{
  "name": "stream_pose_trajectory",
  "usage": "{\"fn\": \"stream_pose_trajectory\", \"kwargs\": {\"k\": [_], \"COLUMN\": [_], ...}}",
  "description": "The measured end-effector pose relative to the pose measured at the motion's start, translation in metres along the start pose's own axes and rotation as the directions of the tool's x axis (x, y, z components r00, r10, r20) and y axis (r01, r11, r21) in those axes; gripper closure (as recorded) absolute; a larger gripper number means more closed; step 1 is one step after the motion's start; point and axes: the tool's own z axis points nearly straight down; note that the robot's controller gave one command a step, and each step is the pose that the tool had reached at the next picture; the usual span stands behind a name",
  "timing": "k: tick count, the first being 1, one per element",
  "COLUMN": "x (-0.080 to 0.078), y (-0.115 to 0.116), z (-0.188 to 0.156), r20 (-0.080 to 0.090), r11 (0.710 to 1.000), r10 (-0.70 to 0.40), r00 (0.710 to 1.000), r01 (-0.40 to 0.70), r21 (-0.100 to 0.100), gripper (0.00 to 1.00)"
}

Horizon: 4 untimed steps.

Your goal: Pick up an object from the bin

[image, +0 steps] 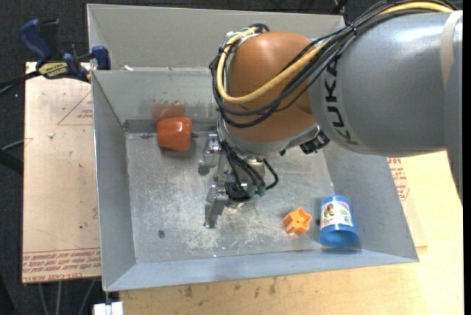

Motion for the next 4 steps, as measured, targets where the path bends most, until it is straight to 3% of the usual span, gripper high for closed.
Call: {"fn": "stream_pose_trajectory", "kwargs": {"k": [1, 2, 3, 4], "x": [-0.002, -0.008, -0.023, -0.01], "y": [-0.001, -0.017, -0.042, -0.066], "z": [-0.004, 0.032, 0.098, 0.113], "r20": [0.007, 0.013, 0.013, -0.004], "r11": [1.0, 0.998, 0.995, 0.976], "r10": [0.003, -0.065, -0.096, -0.218], "r00": [1.0, 0.998, 0.995, 0.976], "r01": [-0.003, 0.065, 0.096, 0.218], "r21": [-0.001, -0.002, -0.001, -0.001], "gripper": [0.0, 0.0, 0.0, 0.0]}}
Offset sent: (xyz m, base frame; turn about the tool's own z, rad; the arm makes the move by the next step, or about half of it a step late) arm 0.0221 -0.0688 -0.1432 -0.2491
